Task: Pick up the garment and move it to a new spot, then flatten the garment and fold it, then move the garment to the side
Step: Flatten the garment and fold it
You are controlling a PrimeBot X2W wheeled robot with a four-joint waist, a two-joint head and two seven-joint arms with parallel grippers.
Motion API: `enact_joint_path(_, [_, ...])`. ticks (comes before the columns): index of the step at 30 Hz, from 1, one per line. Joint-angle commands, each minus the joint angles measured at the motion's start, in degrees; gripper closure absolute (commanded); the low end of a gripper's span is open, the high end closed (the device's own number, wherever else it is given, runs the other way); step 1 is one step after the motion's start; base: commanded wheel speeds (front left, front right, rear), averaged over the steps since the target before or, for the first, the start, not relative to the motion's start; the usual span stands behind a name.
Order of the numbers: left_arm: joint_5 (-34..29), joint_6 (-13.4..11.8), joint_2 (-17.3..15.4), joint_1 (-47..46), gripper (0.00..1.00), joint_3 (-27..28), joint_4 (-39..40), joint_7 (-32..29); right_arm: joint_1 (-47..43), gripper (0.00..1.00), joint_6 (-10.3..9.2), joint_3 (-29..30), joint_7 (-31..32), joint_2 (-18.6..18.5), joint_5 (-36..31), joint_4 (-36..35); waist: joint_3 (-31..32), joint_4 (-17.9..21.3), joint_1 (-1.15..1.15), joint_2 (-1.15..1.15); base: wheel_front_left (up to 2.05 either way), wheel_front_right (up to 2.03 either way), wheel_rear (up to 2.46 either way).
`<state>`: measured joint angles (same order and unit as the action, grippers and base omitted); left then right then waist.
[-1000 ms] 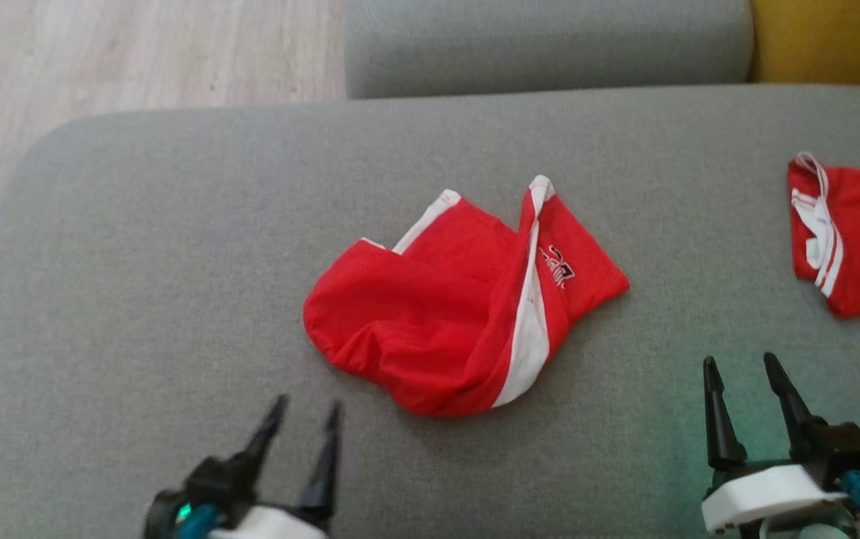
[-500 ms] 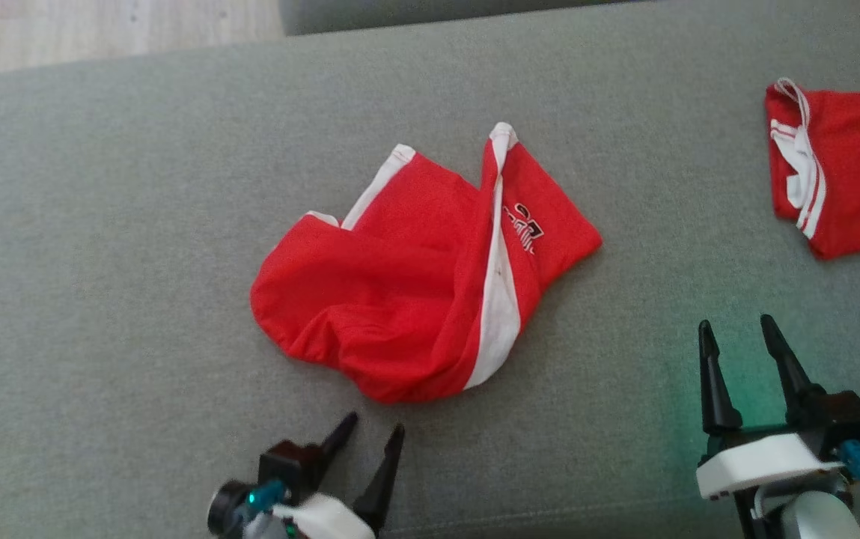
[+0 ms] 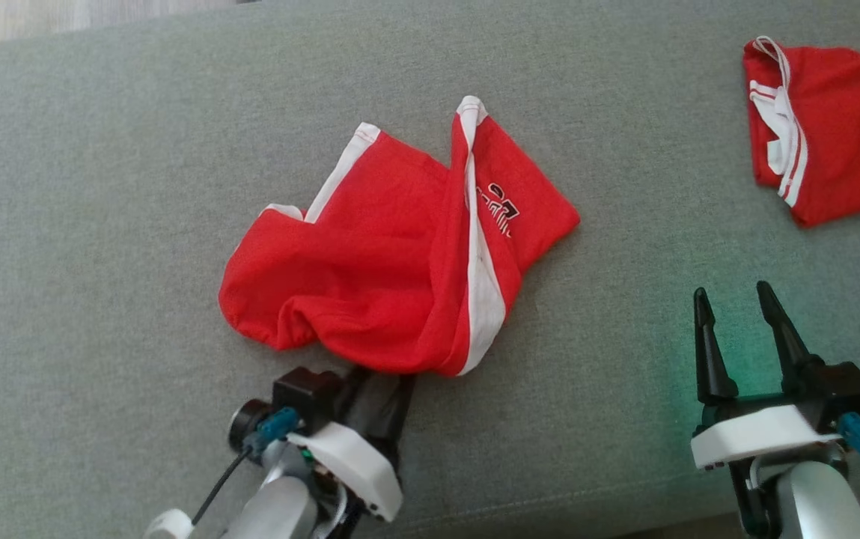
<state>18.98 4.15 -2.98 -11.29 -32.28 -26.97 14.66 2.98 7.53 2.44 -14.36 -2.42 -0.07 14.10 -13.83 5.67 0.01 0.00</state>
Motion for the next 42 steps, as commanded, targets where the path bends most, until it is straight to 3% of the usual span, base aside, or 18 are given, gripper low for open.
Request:
enact_joint_path(1, [0.70,0.66,0.10,-2.33,0.54,0.98,2.48,0.34,1.25,0.00,-0.04,-1.10,-0.63,-0.45,0.09,-1.45,0.19,-0.02,-0.01,0.00,0.00,0.00,0.00])
enact_joint_path(2, [1.12,0.91,0.10,-2.57,0.68,0.48,3.17,0.34,1.22,0.00,-0.04,-1.02,-0.63,-0.45,0.26,-1.33,0.37,-0.05,-0.01,0.00,0.00,0.00,0.00])
enact_joint_path(3, [1.53,1.12,0.10,-2.79,1.00,0.05,3.91,0.34,1.18,0.00,-0.04,-0.98,-0.63,-0.45,0.49,-1.21,0.58,-0.11,-0.01,0.00,0.00,0.00,0.00])
enact_joint_path(16, [6.56,2.56,0.02,-1.80,1.00,-0.63,12.20,0.34,-0.49,0.00,-0.04,-1.06,-0.63,-0.45,2.67,0.47,4.89,-1.94,-0.01,0.00,0.00,0.00,0.00])
enact_joint_path(27, [5.36,1.25,-2.49,-1.01,1.00,-1.26,9.49,-1.31,-1.51,0.00,-0.04,-1.72,-0.63,-0.45,3.16,0.98,6.84,-1.61,-0.01,0.00,0.00,0.00,0.00])
enact_joint_path(30, [4.12,0.53,-3.57,-0.40,0.00,-2.01,9.34,-1.76,-1.88,0.00,-0.04,-1.51,-0.63,-0.45,3.11,0.99,6.94,-1.42,-0.01,0.00,0.00,0.00,0.00])
enact_joint_path(41, [0.92,-0.12,-5.79,-3.24,0.00,-4.21,6.75,-4.28,-1.64,0.00,-0.04,-1.58,-0.63,-0.45,2.59,0.86,6.08,-0.50,-0.01,0.00,0.00,0.00,0.00])
enact_joint_path(42, [0.92,0.15,-5.71,-3.69,0.16,-4.59,5.97,-4.70,-1.65,0.00,-0.04,-1.57,-0.63,-0.45,2.53,0.86,6.04,-0.41,-0.01,0.00,0.00,0.00,0.00])
